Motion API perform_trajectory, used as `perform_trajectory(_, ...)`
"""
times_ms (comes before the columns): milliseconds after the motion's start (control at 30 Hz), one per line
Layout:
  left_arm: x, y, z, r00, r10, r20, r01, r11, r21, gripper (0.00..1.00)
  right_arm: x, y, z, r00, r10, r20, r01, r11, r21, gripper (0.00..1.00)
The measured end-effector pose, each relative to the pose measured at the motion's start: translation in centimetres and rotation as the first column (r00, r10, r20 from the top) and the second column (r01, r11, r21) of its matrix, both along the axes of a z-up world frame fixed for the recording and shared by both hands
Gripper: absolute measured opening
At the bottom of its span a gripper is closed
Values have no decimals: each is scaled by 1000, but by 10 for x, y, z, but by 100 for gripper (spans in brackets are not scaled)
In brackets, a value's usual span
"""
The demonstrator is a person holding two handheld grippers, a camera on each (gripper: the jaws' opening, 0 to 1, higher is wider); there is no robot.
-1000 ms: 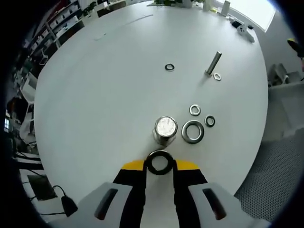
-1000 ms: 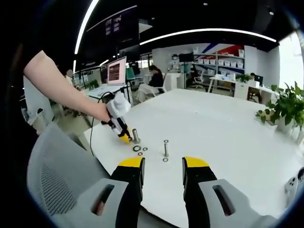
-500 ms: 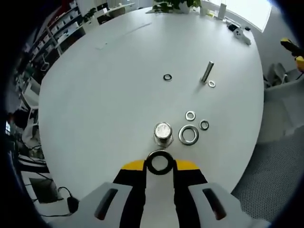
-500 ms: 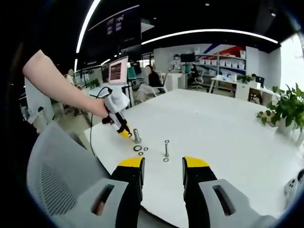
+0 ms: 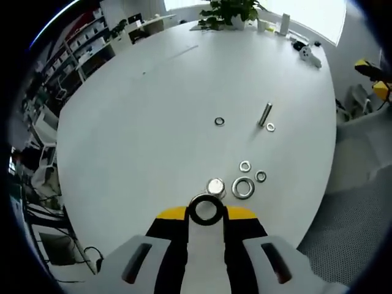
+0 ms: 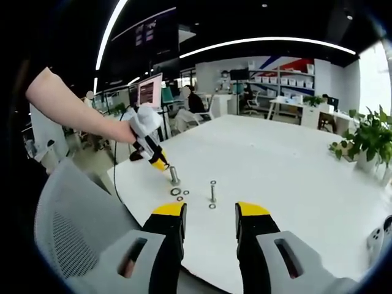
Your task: Place the washer onto the threaded stud by aligning its center hole with the stud, sliding it down to the base, and recovering from edge contact or off-axis alignment until the washer reaches the visible bottom stop.
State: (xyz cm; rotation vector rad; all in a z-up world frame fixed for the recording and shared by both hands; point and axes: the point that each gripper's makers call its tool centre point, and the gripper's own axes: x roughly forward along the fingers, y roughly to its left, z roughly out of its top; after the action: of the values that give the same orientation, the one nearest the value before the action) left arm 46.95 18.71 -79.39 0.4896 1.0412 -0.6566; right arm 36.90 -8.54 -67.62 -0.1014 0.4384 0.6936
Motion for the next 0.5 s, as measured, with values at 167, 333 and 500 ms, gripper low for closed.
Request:
perform_trajectory(167, 3, -5, 14, 999, -22, 24, 22, 1000, -18, 19, 1, -2, 1, 1000, -10, 5, 10, 1000, 6, 34)
perform_trajectory(333, 7, -9, 22, 998, -45, 33, 46, 999, -22, 19, 1, -3, 2, 1000, -15, 4, 15, 1000, 8, 34)
perform_trajectory(500, 5, -20, 19, 996, -83, 17, 84, 996, -19, 19, 2, -3, 2, 1000, -17, 7, 17, 1000, 10, 34)
